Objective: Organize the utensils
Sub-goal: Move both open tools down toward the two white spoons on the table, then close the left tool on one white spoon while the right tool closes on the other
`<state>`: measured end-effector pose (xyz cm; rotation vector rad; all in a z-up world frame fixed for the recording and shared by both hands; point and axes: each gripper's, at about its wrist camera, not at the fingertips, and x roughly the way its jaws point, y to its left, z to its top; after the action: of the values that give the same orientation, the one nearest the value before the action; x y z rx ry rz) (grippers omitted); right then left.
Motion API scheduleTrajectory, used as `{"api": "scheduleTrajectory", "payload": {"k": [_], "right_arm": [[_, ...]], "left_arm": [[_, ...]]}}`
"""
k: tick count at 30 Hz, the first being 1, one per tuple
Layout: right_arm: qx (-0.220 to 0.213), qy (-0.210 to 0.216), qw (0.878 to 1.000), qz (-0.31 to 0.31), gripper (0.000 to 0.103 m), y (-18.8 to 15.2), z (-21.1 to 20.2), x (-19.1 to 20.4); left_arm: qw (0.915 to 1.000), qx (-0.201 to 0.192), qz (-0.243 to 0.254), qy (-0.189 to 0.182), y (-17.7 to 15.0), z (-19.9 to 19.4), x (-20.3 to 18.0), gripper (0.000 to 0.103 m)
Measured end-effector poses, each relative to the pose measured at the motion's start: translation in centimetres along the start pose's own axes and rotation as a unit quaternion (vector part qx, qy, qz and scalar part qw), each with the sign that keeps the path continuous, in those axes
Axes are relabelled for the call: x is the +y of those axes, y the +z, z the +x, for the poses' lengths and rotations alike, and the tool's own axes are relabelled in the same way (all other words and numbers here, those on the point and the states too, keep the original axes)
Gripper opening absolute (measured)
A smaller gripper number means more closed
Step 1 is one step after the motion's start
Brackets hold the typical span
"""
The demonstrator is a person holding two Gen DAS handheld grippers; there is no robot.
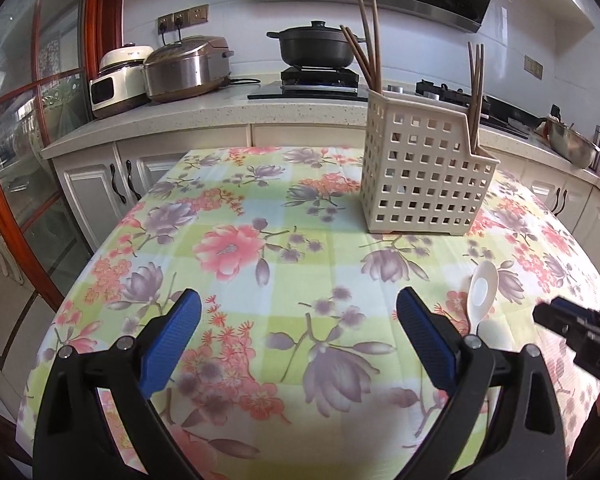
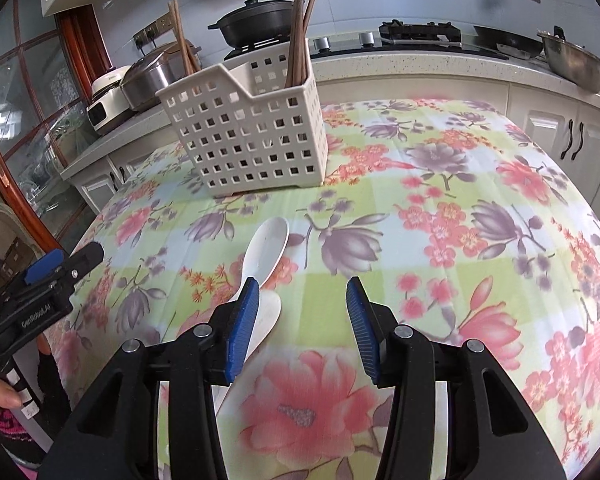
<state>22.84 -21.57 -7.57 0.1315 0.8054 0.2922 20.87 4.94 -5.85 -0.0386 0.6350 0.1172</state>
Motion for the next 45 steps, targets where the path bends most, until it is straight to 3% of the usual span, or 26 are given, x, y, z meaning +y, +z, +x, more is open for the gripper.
{"api": "scheduleTrajectory", "payload": {"k": [9,24,28,40,45], "right_arm": [[0.036,0.013,0.999,-0.026,0.045,-1.6,1.3,2.9],[0.059,-0.060,0.995,-0.057,0.045,-1.7,3.3,4.7],[0.057,-0.060,0.995,-0.048,0.040,-1.5,3.2,3.9],[0.053,-0.093,0.994,-0.010,0.039,-0.9,2.3,-0.7],[0.062,-0.093,0.994,0.003,0.049,-0.3,2.8,-0.8]], "left_arm": [[0.9999,0.010,-0.002,-0.004,-0.9,0.4,0.3,0.095],[0.9997,0.014,0.002,-0.022,-1.5,0.1,-0.2,0.095],[0.9996,0.013,0.004,-0.023,-1.6,-0.1,-0.5,0.095],[0.9991,0.019,0.021,-0.030,-1.5,0.0,-2.1,0.095],[0.9980,0.031,0.032,-0.044,-1.3,0.6,-3.4,0.095]]}}
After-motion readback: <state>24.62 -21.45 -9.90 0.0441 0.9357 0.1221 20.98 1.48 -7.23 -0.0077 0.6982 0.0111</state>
